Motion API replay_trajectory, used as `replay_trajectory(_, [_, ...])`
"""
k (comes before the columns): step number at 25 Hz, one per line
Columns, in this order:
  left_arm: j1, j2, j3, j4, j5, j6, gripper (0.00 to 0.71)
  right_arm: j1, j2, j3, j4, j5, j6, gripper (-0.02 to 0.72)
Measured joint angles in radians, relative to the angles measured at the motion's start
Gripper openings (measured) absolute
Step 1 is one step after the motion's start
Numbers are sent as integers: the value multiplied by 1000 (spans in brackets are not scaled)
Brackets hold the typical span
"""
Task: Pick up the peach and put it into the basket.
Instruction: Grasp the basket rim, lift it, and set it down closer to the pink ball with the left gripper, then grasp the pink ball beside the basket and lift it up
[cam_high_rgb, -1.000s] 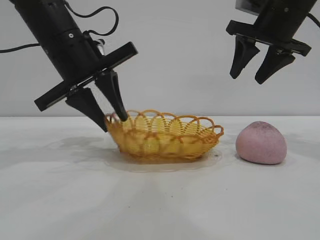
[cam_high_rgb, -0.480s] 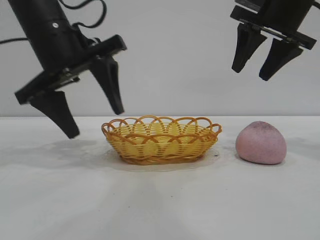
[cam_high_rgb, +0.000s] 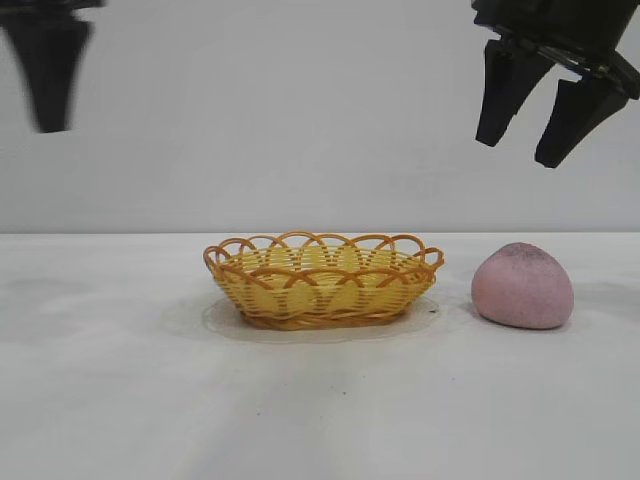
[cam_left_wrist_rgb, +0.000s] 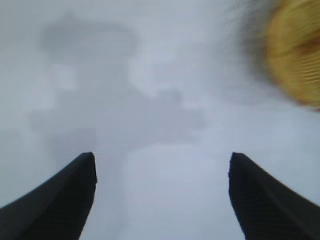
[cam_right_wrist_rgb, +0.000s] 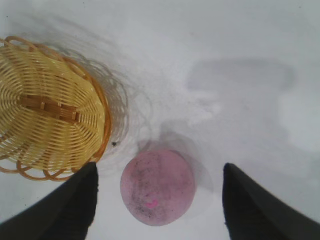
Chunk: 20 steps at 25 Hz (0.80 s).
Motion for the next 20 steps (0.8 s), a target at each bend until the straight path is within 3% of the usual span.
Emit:
replay_trajectory(3, [59, -12, 0, 107, 87, -59, 485, 0, 0, 0, 0, -4, 0, 450])
replay_trajectory(9, [151, -165, 10, 106, 111, -69, 485, 0, 0, 0, 0, -8, 0, 450])
replay_trajectory(15, [199, -372, 30, 95, 118, -66, 485, 0, 0, 0, 0, -13, 0, 450])
replay_trajectory(20, [223, -568, 181, 94, 127, -66, 485, 0, 0, 0, 0, -17, 0, 450])
